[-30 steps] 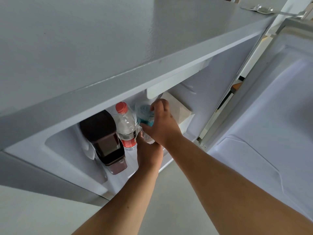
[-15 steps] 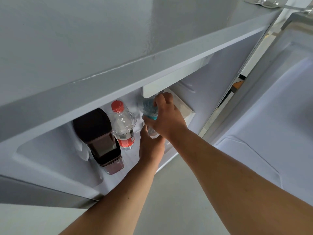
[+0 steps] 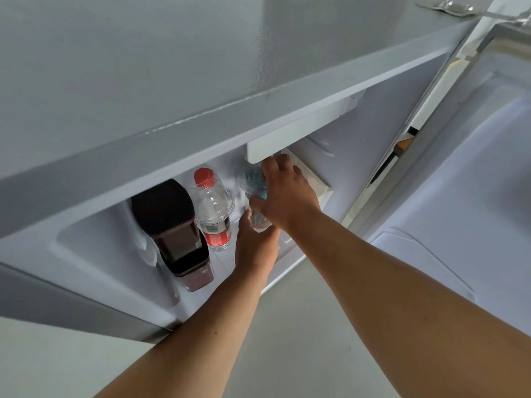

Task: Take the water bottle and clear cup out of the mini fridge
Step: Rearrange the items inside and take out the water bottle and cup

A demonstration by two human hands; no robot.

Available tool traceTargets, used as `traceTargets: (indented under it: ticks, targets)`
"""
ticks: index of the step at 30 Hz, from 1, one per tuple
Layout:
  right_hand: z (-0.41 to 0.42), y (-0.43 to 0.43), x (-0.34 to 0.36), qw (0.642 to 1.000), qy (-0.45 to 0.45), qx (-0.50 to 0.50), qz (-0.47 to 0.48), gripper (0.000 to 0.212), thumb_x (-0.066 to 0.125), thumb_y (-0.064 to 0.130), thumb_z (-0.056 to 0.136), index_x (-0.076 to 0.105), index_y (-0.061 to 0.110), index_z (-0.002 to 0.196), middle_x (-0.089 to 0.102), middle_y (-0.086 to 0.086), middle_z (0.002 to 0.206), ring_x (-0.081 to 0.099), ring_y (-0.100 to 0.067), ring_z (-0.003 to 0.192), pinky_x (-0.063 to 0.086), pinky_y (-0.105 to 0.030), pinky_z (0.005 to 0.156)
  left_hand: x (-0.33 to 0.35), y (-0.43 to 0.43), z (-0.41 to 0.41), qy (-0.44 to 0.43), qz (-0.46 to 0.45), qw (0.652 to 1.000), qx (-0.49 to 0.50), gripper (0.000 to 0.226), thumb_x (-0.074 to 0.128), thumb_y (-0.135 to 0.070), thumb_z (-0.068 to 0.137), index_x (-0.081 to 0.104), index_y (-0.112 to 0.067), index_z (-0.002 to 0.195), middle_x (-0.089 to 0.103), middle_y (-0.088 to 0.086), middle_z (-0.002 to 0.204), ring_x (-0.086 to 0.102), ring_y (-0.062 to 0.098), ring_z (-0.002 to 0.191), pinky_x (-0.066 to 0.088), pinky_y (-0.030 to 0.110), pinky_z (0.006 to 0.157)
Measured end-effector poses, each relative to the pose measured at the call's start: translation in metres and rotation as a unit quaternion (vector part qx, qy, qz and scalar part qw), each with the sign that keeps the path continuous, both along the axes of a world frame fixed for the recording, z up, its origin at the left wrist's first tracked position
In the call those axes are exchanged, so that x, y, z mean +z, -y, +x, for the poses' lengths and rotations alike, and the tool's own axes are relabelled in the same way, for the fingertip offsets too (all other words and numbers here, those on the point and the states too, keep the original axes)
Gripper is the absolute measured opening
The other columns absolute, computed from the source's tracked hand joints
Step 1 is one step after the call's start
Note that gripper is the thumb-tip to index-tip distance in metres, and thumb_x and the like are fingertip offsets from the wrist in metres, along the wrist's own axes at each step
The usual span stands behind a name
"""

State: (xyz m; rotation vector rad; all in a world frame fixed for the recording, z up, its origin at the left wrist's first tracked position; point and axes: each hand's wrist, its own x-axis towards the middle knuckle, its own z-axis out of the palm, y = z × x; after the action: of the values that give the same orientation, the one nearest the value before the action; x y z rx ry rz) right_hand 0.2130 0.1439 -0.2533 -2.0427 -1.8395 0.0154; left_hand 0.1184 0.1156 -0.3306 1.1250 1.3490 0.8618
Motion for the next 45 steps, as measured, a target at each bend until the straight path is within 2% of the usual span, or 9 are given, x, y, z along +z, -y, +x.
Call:
traceTargets:
  ticks: [3, 7, 14, 21, 25, 33, 37, 41, 45]
  targets:
    - [0.0, 0.002, 0.004, 1.0, 0.012, 0.002, -0.005, 0.054, 0.077, 0.037, 0.078, 0.049, 0.016, 0.119, 0.048, -0.007, 0.124, 0.056, -0.032, 0.1, 0.055, -0.04, 0.077, 0.002, -0.001, -0.003, 0.011, -0.002, 1.0, 0.008, 0.09, 0.077, -0.051, 0.08, 0.038, -0.031, 0.158, 0.053, -0.021, 0.134, 0.06, -0.025, 0.083, 0.048, 0.018, 0.077]
    - [0.001, 0.001, 0.007, 1.0, -0.004, -0.009, -0.007, 0.049, 0.074, 0.031, 0.082, 0.049, 0.012, 0.12, 0.049, -0.008, 0.124, 0.057, -0.033, 0.101, 0.055, -0.044, 0.081, 0.003, -0.002, -0.008, 0.021, -0.031, 0.999, 0.026, 0.071, 0.073, -0.03, 0.09, 0.043, -0.028, 0.154, 0.055, -0.006, 0.15, 0.063, 0.01, 0.113, 0.058, 0.018, 0.065]
    - [0.01, 0.015, 0.007, 0.999, 0.031, 0.016, 0.027, 0.056, 0.081, 0.03, 0.081, 0.052, 0.006, 0.123, 0.051, -0.013, 0.131, 0.057, -0.035, 0.104, 0.055, -0.042, 0.082, 0.019, 0.01, -0.018, 0.05, -0.025, 0.997, 0.047, 0.026, 0.043, -0.04, 0.107, 0.062, -0.029, 0.122, 0.07, -0.007, 0.121, 0.069, 0.017, 0.113, 0.049, 0.045, 0.107]
    - [0.017, 0.045, 0.003, 0.984, 0.115, 0.127, 0.044, 0.058, 0.087, 0.016, 0.072, 0.061, -0.006, 0.119, 0.057, -0.027, 0.132, 0.061, -0.047, 0.103, 0.058, -0.049, 0.083, 0.046, 0.021, -0.016, 0.206, -0.067, 0.976, 0.021, 0.05, 0.037, -0.067, 0.097, 0.075, -0.036, 0.105, 0.082, -0.003, 0.102, 0.079, 0.014, 0.095, 0.053, 0.037, 0.083]
    - [0.013, 0.056, 0.001, 0.965, 0.141, 0.197, 0.103, 0.059, 0.093, 0.01, 0.063, 0.057, -0.007, 0.106, 0.065, -0.032, 0.111, 0.067, -0.048, 0.09, 0.061, -0.046, 0.078, 0.048, 0.02, -0.014, 0.214, -0.065, 0.974, 0.023, 0.04, 0.056, -0.045, 0.092, 0.073, -0.021, 0.119, 0.08, 0.01, 0.109, 0.079, 0.026, 0.101, 0.064, 0.041, 0.08]
    - [0.018, 0.059, 0.015, 0.981, 0.03, 0.185, -0.045, 0.074, 0.068, 0.021, 0.075, 0.049, 0.012, 0.146, 0.04, -0.01, 0.158, 0.041, -0.033, 0.143, 0.04, -0.041, 0.114, 0.043, 0.022, -0.023, 0.274, -0.144, 0.945, 0.106, 0.029, 0.055, -0.022, 0.096, 0.067, -0.01, 0.119, 0.082, 0.007, 0.1, 0.081, 0.024, 0.092, 0.063, 0.03, 0.064]
    - [-0.001, 0.041, 0.033, 0.99, -0.062, 0.121, 0.031, 0.053, 0.06, 0.028, 0.078, 0.064, 0.013, 0.129, 0.066, -0.005, 0.125, 0.06, -0.027, 0.112, 0.053, -0.039, 0.093, 0.044, 0.032, -0.025, 0.287, -0.156, 0.937, 0.12, 0.02, 0.053, -0.019, 0.1, 0.064, -0.007, 0.111, 0.079, 0.007, 0.094, 0.081, 0.027, 0.083, 0.064, 0.029, 0.063]
    - [-0.029, 0.01, 0.043, 0.969, -0.217, 0.072, -0.097, 0.062, 0.066, 0.046, 0.081, 0.051, 0.031, 0.14, 0.061, 0.01, 0.129, 0.061, -0.011, 0.111, 0.05, -0.028, 0.092, 0.037, 0.048, -0.028, 0.26, -0.162, 0.944, 0.119, 0.015, 0.051, -0.019, 0.101, 0.059, -0.009, 0.107, 0.077, 0.01, 0.108, 0.081, 0.026, 0.082, 0.064, 0.028, 0.065]
    - [-0.038, -0.006, 0.029, 0.954, -0.202, 0.106, -0.193, 0.083, 0.081, 0.042, 0.079, 0.036, 0.033, 0.149, 0.06, 0.008, 0.132, 0.064, -0.012, 0.101, 0.044, -0.014, 0.067, 0.025, 0.059, -0.035, 0.247, -0.172, 0.944, 0.132, 0.019, 0.053, -0.019, 0.102, 0.058, -0.004, 0.113, 0.077, 0.012, 0.109, 0.081, 0.026, 0.08, 0.064, 0.028, 0.064]
